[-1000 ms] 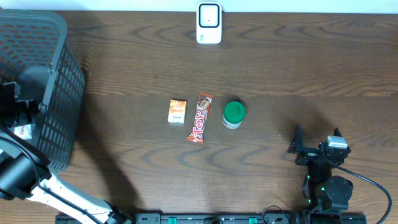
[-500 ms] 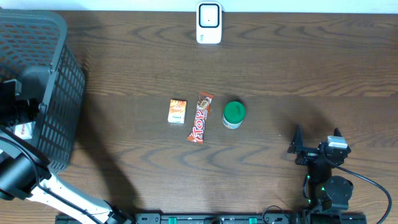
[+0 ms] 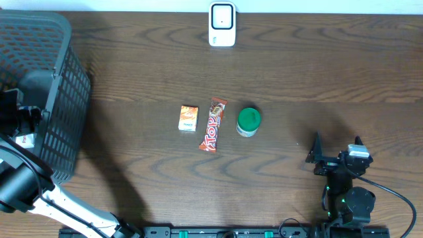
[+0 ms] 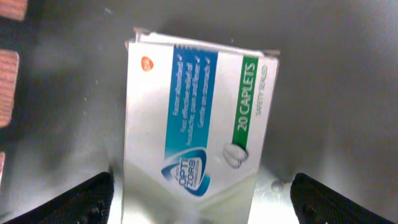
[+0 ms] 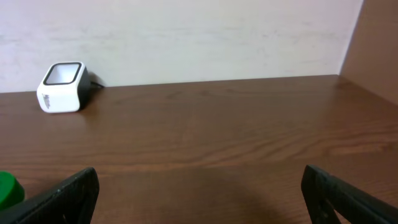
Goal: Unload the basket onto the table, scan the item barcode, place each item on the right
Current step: 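Reach left gripper into basket and grasp white-blue caplets box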
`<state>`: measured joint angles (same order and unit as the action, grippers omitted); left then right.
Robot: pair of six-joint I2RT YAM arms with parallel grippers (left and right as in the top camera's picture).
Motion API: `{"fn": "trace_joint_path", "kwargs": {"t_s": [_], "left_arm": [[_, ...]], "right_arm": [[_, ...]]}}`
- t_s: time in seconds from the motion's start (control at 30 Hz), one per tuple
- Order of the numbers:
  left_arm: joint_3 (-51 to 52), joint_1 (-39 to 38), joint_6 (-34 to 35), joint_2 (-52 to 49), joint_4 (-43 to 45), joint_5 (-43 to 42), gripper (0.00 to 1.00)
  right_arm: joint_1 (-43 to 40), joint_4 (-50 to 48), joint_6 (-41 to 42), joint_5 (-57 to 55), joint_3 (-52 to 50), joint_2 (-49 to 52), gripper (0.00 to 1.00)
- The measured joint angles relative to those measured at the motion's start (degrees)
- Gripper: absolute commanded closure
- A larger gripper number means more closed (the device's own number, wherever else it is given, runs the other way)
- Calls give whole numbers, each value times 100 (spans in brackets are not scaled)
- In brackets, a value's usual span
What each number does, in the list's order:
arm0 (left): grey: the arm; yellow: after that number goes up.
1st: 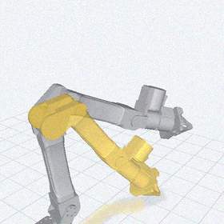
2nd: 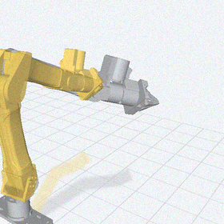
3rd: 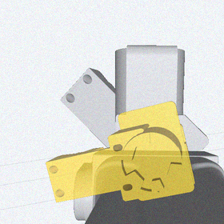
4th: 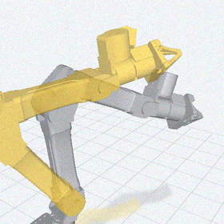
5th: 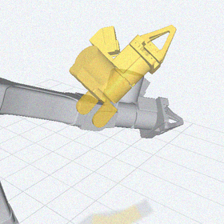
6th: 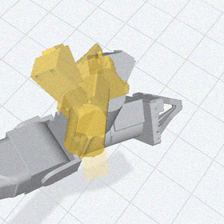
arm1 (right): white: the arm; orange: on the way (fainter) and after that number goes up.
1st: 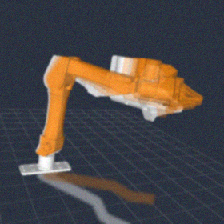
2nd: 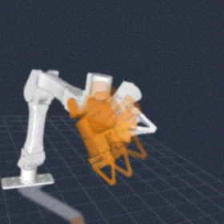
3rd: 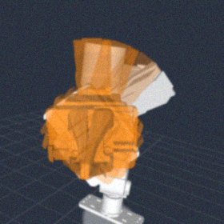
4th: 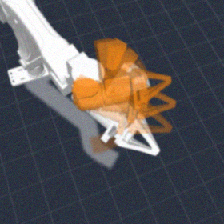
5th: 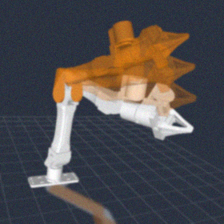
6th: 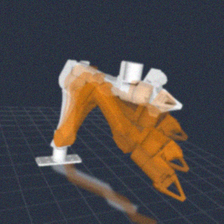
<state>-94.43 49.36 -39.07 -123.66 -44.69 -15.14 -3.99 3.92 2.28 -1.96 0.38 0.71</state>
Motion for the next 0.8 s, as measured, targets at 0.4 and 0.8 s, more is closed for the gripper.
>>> {"fn": "trace_joint_path", "kwargs": {"t_s": [0.4, 0.8], "left_arm": [[0, 7, -13, 0, -26, 175, 25], [0, 9, 7, 0, -24, 321, 46]], "right_arm": [[0, 0, 0, 0, 0, 0, 1], [0, 0, 0, 0, 0, 0, 1]]}}
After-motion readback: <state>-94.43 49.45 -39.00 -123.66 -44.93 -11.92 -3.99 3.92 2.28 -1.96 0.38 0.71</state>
